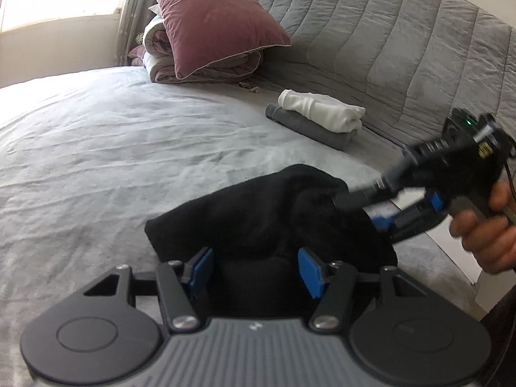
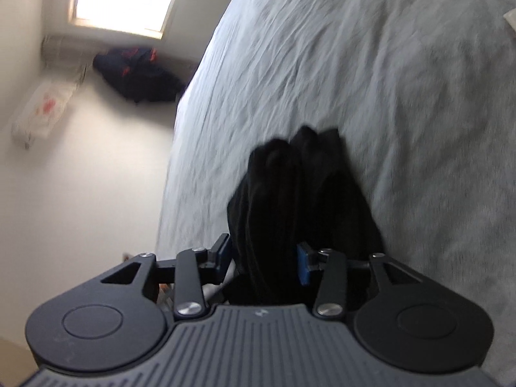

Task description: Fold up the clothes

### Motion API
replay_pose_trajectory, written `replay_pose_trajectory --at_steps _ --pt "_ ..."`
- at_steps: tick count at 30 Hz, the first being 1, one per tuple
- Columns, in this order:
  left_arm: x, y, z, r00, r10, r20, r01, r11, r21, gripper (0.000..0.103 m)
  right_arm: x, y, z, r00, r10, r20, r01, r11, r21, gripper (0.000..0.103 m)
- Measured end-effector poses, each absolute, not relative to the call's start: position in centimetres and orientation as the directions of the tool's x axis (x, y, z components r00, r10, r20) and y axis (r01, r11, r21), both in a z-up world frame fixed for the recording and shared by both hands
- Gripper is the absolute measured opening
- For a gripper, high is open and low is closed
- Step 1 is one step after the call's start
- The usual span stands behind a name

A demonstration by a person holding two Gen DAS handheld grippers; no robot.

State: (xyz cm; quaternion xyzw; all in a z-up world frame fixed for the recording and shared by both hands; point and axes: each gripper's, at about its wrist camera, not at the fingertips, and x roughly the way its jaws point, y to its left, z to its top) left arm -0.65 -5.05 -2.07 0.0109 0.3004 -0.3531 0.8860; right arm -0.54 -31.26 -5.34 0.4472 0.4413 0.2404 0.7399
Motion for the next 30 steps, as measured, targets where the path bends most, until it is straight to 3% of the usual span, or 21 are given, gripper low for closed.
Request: replay_pose_trajectory --at_steps 2,3,5,11,14,18,21,22,23,24,30 --pt "-0.7 -5.1 -2.1 0.570 -0.617 -0.543 0.634 0.750 -0.186 0.059 -1.1 -30.6 -5.4 0.481 0.746 -0.461 0.013 0.520 0.854 0.042" --pt "-0.7 -5.2 -2.1 0.571 -0.615 -0.543 0.635 0.751 -0.182 0.059 -1.3 -30.5 -5.4 0.477 0.742 -0.472 0.002 0.536 0.844 0.030" --pt "-0.9 -5.3 -2.1 0.574 -0.614 -0.542 0.638 0.750 -0.174 0.059 -1.6 -30.5 -5.3 0.475 0.733 -0.488 -0.013 0.560 0.829 0.014" --pt "-1.1 -5.1 -1.5 0.565 -0.640 -0.521 0.648 0.735 -0.201 0.060 -2.3 -33.6 -4.1 0.513 0.743 -0.430 -0.045 0.524 0.851 0.010" --pt "-1.1 -5.1 -1.5 0.559 -0.640 -0.527 0.651 0.733 -0.200 0.060 -2.4 -34.0 -3.8 0.516 0.696 -0.499 -0.024 0.595 0.803 0.010" --pt "-0.9 -5.0 -1.6 0.568 -0.627 -0.533 0.639 0.744 -0.195 0.061 -2.3 -34.0 -4.5 0.510 0.634 -0.581 0.016 0.669 0.744 0.017" --pt "-0.6 -4.5 -1.2 0.587 -0.622 -0.519 0.619 0.758 -0.207 0.061 -2.4 -34.6 -4.2 0.550 0.627 -0.552 0.004 0.659 0.753 0.022" --pt "-0.5 -4.4 -1.1 0.593 -0.619 -0.514 0.611 0.762 -0.213 0.061 -2.5 -34.8 -4.0 0.571 0.617 -0.542 -0.002 0.661 0.750 0.028" --pt "-0.2 -4.3 -1.0 0.597 -0.617 -0.513 0.603 0.767 -0.220 0.061 -2.6 -35.1 -3.8 0.593 0.605 -0.532 -0.006 0.664 0.748 0.043" --pt "0.0 -4.2 -1.0 0.601 -0.612 -0.515 0.594 0.772 -0.224 0.061 -2.5 -35.2 -3.7 0.612 0.594 -0.522 -0.008 0.665 0.747 0.048" --pt "1.6 -3.9 -1.5 0.636 -0.550 -0.541 0.520 0.824 -0.227 0.061 -0.5 -34.2 -3.2 0.694 0.518 -0.500 -0.022 0.709 0.705 0.048"
